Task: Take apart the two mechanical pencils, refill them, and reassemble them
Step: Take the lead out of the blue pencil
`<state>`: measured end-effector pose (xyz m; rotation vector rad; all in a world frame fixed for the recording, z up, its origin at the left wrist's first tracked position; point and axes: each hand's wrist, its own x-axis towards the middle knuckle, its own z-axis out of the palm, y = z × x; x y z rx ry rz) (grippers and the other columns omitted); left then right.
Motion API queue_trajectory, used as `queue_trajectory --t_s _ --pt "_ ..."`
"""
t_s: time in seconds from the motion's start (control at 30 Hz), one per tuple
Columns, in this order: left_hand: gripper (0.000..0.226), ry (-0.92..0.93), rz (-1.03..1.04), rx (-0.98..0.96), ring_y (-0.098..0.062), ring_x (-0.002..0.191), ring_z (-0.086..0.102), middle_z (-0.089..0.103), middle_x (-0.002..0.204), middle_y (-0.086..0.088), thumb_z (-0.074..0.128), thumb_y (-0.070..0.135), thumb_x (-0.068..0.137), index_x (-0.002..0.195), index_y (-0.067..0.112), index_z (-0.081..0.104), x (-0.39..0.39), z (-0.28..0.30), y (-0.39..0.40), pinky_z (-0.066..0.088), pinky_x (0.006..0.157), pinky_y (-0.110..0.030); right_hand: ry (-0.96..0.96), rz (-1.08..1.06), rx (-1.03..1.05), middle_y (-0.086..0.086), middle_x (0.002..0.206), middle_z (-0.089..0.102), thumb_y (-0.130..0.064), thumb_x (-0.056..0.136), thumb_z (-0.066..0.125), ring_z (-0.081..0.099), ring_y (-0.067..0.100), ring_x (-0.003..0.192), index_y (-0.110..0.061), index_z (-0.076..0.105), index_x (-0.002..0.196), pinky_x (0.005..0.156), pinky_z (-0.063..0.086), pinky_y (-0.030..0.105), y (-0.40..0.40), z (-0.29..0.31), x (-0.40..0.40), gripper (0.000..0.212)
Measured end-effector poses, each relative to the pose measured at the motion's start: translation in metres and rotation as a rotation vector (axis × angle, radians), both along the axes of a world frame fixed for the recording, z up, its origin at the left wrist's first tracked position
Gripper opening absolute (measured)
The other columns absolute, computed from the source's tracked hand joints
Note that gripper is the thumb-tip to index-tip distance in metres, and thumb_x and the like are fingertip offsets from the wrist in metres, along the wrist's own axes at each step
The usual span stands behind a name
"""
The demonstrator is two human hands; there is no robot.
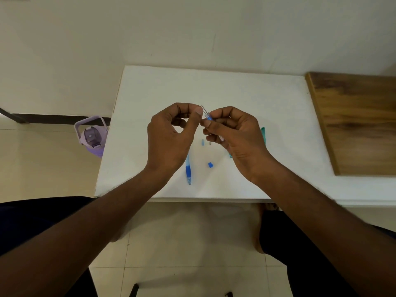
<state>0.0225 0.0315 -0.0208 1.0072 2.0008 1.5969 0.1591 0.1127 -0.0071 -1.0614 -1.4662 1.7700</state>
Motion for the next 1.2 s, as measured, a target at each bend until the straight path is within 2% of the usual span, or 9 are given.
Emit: queue_trajectory --t_s 0.1,0.27,0.33,0.47,0.57,0.73,0.9,1.07,1.2 --pt "0.014 -0.014 -0.006 -0.045 -0.01 0.092 0.07 0.076 0.098 0.016 0.067 0.04 0.1 0.106 0.031 0.075 0.0 -0.003 0.001 0.058 0.08 -0.018 0.027 0.028 -0.048 0.008 0.094 0.082 -0.004 0.094 0.075 0.077 0.019 0.077 -0.011 0.073 0.104 0.075 0.062 0.031 0.001 -0.002 0.001 0.012" --pt "0.015 -0.048 -0.009 -0.056 -0.01 0.089 0.069 0.076 0.097 0.015 0.068 0.04 0.1 0.105 0.028 0.076 0.001 -0.001 0.0 0.065 0.078 -0.041 0.047 0.062 -0.068 0.008 0.089 0.08 0.0 0.097 0.068 0.069 0.016 0.068 -0.01 0.072 0.106 0.069 0.06 0.03 0.003 -0.005 0.0 0.014" --pt "0.01 -0.044 -0.013 -0.047 -0.009 0.088 0.069 0.075 0.094 0.018 0.068 0.039 0.1 0.102 0.032 0.074 0.0 0.0 0.0 0.064 0.076 -0.038 0.037 0.072 -0.057 0.006 0.088 0.08 -0.001 0.098 0.066 0.069 0.014 0.068 -0.013 0.074 0.106 0.068 0.059 0.028 0.003 -0.006 0.0 0.016" --pt "0.011 0.021 -0.003 -0.031 -0.007 0.086 0.069 0.076 0.094 0.019 0.069 0.041 0.098 0.101 0.032 0.075 -0.002 0.004 0.0 0.054 0.072 -0.014 0.008 0.086 -0.033 0.001 0.087 0.08 -0.003 0.101 0.064 0.071 0.013 0.07 -0.02 0.076 0.106 0.069 0.06 0.027 0.001 -0.007 -0.001 0.022" --pt "0.008 0.053 -0.001 -0.037 -0.004 0.087 0.069 0.074 0.094 0.024 0.07 0.043 0.098 0.1 0.036 0.074 -0.003 0.005 0.0 0.053 0.072 -0.011 0.007 0.084 -0.03 0.0 0.085 0.08 -0.004 0.101 0.063 0.07 0.013 0.068 -0.021 0.076 0.104 0.067 0.06 0.026 0.0 -0.007 -0.002 0.021" --pt "0.016 0.062 0.005 -0.029 -0.005 0.089 0.068 0.074 0.098 0.018 0.067 0.042 0.1 0.105 0.028 0.074 -0.005 0.007 0.001 0.052 0.073 -0.01 0.003 0.1 -0.02 -0.001 0.085 0.078 -0.019 0.104 0.064 0.067 0.015 0.071 -0.019 0.075 0.106 0.069 0.059 0.026 -0.002 -0.006 -0.002 0.011" --pt "0.017 0.064 0.011 0.012 -0.009 0.086 0.068 0.074 0.098 0.015 0.066 0.039 0.101 0.104 0.024 0.074 -0.014 0.016 0.003 0.061 0.077 -0.032 -0.012 0.127 -0.025 -0.002 0.091 0.08 -0.018 0.103 0.065 0.074 0.016 0.078 -0.02 0.075 0.106 0.074 0.061 0.026 -0.002 -0.009 -0.002 0.01" --pt "0.021 0.096 0.051 0.06 -0.014 0.085 0.069 0.073 0.098 0.014 0.061 0.04 0.101 0.105 0.022 0.072 -0.027 0.025 0.003 0.057 0.065 -0.046 -0.072 0.07 0.015 -0.01 0.097 0.081 -0.022 0.097 0.074 0.074 0.006 0.089 -0.03 0.08 0.097 0.079 0.062 0.029 0.005 -0.011 0.006 0.01" --pt "0.022 0.066 0.057 0.013 -0.016 0.085 0.07 0.073 0.098 0.015 0.061 0.044 0.099 0.103 0.026 0.073 -0.035 0.024 0.002 0.057 0.066 -0.048 -0.165 0.013 0.079 -0.013 0.097 0.081 -0.026 0.092 0.08 0.071 -0.005 0.084 -0.029 0.082 0.098 0.068 0.053 0.011 0.025 -0.007 0.024 0.007"
